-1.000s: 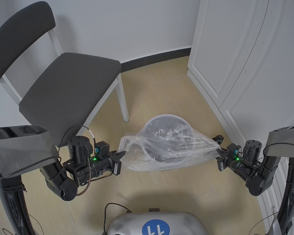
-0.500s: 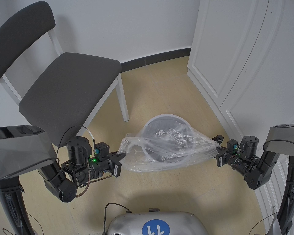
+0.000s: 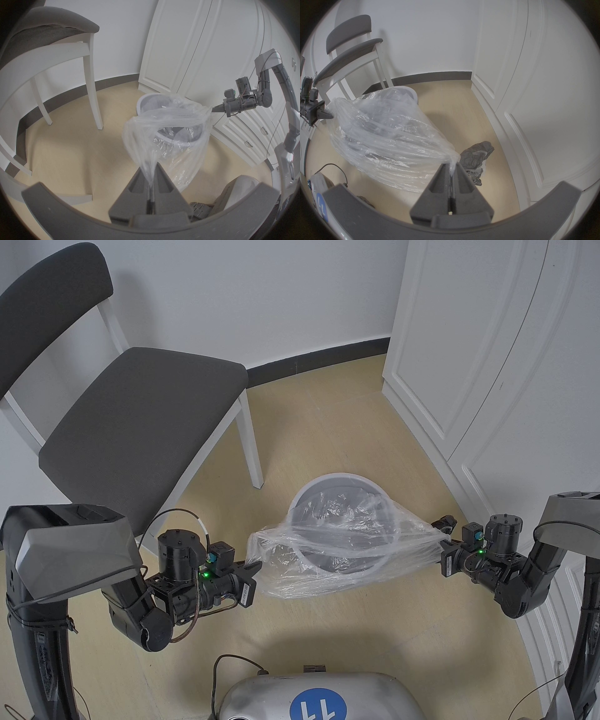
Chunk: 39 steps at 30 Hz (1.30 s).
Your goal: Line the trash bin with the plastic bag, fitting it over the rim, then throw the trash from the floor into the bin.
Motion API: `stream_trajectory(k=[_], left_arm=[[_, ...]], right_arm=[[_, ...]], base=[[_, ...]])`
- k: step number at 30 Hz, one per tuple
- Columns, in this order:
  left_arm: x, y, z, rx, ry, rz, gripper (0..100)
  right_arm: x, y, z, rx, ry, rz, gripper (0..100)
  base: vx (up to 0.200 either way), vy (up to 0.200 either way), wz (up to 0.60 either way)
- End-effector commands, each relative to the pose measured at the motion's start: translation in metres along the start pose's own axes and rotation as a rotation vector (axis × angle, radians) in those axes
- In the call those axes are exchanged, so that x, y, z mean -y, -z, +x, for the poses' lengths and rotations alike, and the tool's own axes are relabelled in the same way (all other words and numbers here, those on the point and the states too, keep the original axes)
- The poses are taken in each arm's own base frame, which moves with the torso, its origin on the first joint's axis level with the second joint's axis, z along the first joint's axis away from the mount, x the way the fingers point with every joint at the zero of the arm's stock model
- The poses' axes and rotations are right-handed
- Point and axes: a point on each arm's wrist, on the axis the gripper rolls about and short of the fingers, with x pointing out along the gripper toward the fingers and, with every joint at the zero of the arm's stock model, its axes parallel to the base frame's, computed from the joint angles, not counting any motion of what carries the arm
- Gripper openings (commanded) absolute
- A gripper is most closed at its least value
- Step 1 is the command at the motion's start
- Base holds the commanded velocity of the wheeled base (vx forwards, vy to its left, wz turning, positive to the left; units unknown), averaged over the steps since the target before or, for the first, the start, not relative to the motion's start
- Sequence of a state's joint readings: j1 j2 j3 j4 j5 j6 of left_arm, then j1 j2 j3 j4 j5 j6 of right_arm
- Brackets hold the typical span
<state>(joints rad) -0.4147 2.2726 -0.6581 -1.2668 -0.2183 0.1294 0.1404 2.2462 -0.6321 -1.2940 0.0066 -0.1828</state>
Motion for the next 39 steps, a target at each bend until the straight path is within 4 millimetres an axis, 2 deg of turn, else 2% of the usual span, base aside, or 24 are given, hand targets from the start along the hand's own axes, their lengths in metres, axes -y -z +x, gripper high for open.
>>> stream_trajectory(k=[1, 7, 12, 13, 17, 18, 20, 23, 26, 28, 32, 35, 39], left_arm=[[-0.005, -0.015, -0.008, 0.045, -0.018, 0.001, 0], [-0.006, -0.036, -0.021, 0.107, -0.029, 0.001, 0], [-0.002, -0.036, -0.022, 0.103, -0.019, -0.011, 0], [-0.002, -0.035, -0.021, 0.099, -0.017, -0.012, 0], [0.000, -0.029, -0.018, 0.082, -0.021, -0.014, 0], [0.002, -0.029, -0.017, 0.078, -0.021, -0.014, 0], [0.002, -0.029, -0.017, 0.078, -0.023, -0.014, 0], [0.003, -0.026, -0.016, 0.069, -0.020, -0.013, 0], [0.003, -0.025, -0.015, 0.065, -0.020, -0.014, 0], [0.003, -0.025, -0.015, 0.065, -0.020, -0.014, 0], [0.003, -0.023, -0.014, 0.060, -0.021, -0.015, 0], [0.005, -0.015, -0.013, 0.015, -0.013, -0.019, 0], [0.014, -0.005, -0.011, -0.041, 0.011, -0.023, 0]], right_arm=[[0.000, 0.000, -0.002, 0.006, -0.001, 0.000, 0], [-0.001, -0.005, -0.012, 0.023, -0.008, -0.012, 0], [-0.002, 0.001, -0.014, 0.011, -0.012, -0.073, 0], [-0.002, 0.000, -0.014, 0.020, -0.013, -0.075, 100], [0.002, -0.001, -0.020, 0.060, -0.038, -0.069, 100], [0.010, 0.001, -0.031, 0.084, -0.093, -0.072, 100], [0.012, 0.003, -0.038, 0.099, -0.158, -0.081, 100], [0.030, 0.014, -0.052, 0.155, -0.286, -0.151, 100], [0.043, 0.025, -0.054, 0.170, -0.354, -0.177, 100], [0.044, 0.026, -0.054, 0.173, -0.366, -0.173, 100], [0.046, 0.018, -0.056, 0.201, -0.365, -0.172, 100], [0.040, 0.000, -0.078, 0.236, -0.361, -0.170, 100], [0.025, -0.022, -0.091, 0.286, -0.318, -0.178, 100]], base=[[0.000, 0.000, 0.00], [0.000, 0.000, 0.00], [0.000, 0.000, 0.00], [0.000, 0.000, 0.00], [0.000, 0.000, 0.00], [0.000, 0.000, 0.00], [0.000, 0.000, 0.00], [0.000, 0.000, 0.00], [0.000, 0.000, 0.00], [0.000, 0.000, 0.00], [0.000, 0.000, 0.00], [0.000, 0.000, 0.00], [0.000, 0.000, 0.00]])
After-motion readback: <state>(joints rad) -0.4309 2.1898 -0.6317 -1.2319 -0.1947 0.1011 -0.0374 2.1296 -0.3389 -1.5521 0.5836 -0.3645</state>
